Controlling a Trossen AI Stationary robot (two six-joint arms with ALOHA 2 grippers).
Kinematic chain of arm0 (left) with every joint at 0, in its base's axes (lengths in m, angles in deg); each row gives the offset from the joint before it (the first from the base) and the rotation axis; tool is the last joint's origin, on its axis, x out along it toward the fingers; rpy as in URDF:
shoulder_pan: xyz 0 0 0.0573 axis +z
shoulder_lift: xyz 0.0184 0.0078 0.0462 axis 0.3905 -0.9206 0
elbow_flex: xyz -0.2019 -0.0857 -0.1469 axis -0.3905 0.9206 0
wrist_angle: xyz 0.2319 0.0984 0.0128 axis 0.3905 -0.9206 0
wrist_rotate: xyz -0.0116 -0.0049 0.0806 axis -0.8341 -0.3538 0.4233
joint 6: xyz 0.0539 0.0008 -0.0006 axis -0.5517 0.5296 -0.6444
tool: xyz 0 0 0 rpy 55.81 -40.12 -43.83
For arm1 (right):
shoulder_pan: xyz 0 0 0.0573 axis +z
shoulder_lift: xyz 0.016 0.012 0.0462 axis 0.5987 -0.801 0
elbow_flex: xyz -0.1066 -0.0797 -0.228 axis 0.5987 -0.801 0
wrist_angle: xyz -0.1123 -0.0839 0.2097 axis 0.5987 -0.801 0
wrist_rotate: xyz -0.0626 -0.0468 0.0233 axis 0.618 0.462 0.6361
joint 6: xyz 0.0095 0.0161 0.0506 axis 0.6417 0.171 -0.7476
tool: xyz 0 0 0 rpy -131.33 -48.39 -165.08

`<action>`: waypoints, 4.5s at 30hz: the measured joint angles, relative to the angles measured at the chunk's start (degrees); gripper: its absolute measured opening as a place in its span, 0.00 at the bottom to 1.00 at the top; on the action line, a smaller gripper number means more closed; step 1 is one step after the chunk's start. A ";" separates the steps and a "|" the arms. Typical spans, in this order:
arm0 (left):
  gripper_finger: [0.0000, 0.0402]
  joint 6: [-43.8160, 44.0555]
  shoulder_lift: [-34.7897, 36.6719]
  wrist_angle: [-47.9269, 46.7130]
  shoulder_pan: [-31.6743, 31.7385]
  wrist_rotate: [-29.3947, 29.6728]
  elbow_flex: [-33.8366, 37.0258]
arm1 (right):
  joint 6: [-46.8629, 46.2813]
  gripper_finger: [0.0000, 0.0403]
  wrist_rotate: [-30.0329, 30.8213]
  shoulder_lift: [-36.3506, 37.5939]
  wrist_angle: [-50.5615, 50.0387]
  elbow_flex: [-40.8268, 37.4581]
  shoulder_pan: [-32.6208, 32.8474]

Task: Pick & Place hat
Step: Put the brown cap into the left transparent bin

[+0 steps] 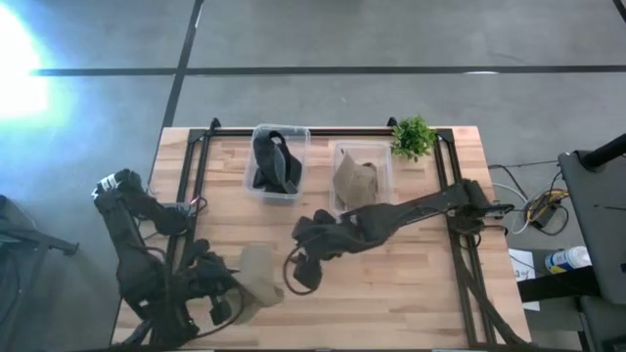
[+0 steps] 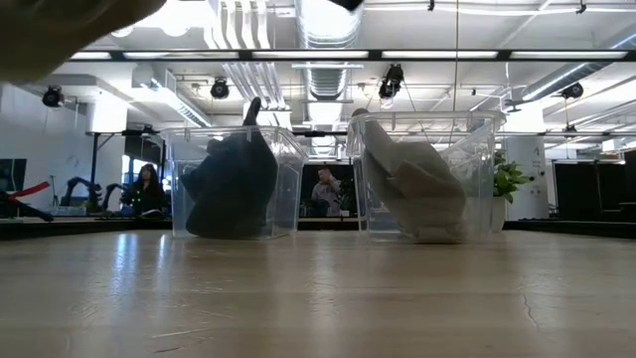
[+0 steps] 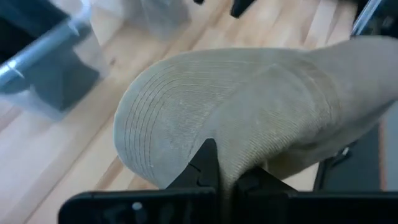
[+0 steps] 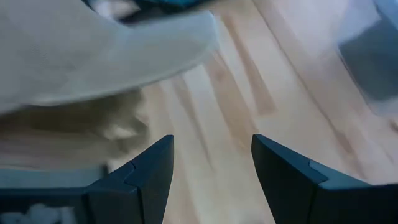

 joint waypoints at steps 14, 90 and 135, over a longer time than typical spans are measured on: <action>0.00 -9.17 -3.08 17.92 -1.28 7.52 -0.23 | -22.44 0.52 -5.87 15.78 26.11 -24.26 2.19; 0.47 -0.85 -22.21 -12.82 6.85 29.42 -21.29 | 12.38 0.03 49.02 44.87 31.21 -46.07 9.76; 0.35 -59.06 -3.47 37.95 45.19 -56.52 -21.09 | 8.51 0.03 -43.08 40.07 46.48 -47.16 4.36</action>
